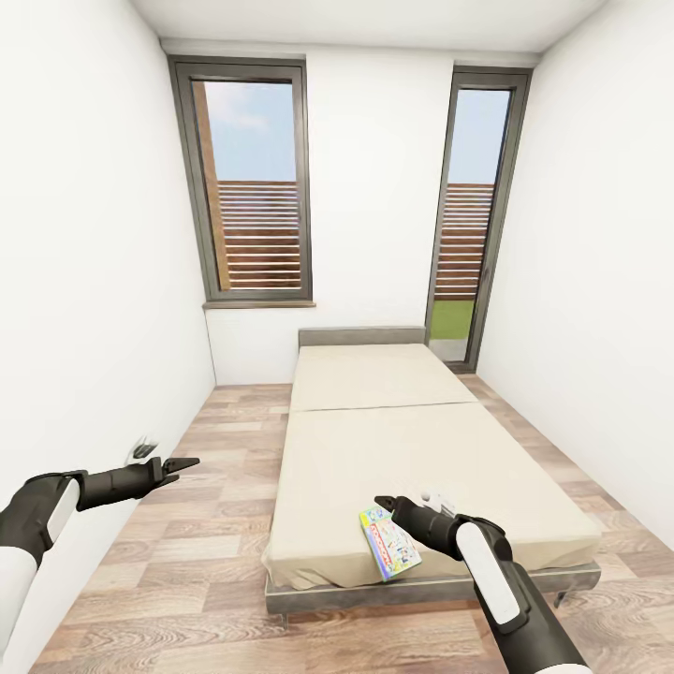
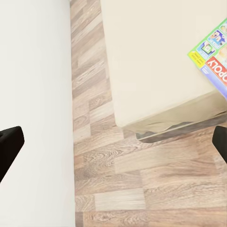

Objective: Put all the toys in the child's room - the three board games (two on the bed and one on the table), the two jigsaw puzzles on the table, and the tennis ball on the table - inside the toy box on the table in the child's room.

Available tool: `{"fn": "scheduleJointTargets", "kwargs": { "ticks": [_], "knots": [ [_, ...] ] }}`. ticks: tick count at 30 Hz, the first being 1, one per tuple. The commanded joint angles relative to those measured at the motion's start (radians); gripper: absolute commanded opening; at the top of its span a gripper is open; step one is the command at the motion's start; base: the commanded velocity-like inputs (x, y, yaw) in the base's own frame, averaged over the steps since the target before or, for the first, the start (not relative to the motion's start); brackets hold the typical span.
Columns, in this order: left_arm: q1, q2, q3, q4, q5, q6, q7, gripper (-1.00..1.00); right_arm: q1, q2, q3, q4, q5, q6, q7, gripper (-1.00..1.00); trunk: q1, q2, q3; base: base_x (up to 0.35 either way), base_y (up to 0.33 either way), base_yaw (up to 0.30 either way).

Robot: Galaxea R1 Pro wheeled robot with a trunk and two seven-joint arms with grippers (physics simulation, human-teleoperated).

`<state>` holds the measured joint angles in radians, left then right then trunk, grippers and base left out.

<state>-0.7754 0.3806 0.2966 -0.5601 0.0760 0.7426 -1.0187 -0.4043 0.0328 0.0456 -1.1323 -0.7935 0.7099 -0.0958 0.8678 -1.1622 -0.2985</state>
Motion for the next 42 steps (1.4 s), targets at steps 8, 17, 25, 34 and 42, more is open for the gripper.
{"fn": "scheduleJointTargets", "kwargs": {
  "ticks": [8,17,25,34,42],
  "knots": [
    [-0.001,0.000,0.000,0.000,0.004,0.008,0.000,1.00,-0.001,0.000,0.000,-0.001,-0.010,0.004,-0.010,1.00,0.000,-0.001,-0.001,0.000,0.000,0.000],
    [-0.001,0.000,0.000,0.000,0.004,0.008,0.000,1.00,-0.001,-0.001,0.000,-0.001,-0.010,0.004,-0.010,1.00,0.000,-0.001,-0.001,0.000,0.000,0.000],
    [-0.001,0.000,0.001,0.000,0.004,0.008,-0.001,1.00,-0.001,-0.001,0.000,0.000,-0.010,0.005,-0.010,1.00,0.000,-0.001,-0.001,0.000,0.000,0.000],
    [-0.001,0.000,0.001,0.000,0.003,0.008,0.000,1.00,-0.001,0.000,-0.010,0.007,-0.010,0.006,-0.011,1.00,0.000,-0.001,-0.001,0.000,0.000,0.000],
    [-0.001,0.000,0.001,0.000,0.002,0.008,0.000,1.00,-0.002,0.000,-0.073,0.031,-0.012,0.009,-0.012,1.00,0.000,-0.001,-0.001,0.000,0.000,0.000]
  ]
}}
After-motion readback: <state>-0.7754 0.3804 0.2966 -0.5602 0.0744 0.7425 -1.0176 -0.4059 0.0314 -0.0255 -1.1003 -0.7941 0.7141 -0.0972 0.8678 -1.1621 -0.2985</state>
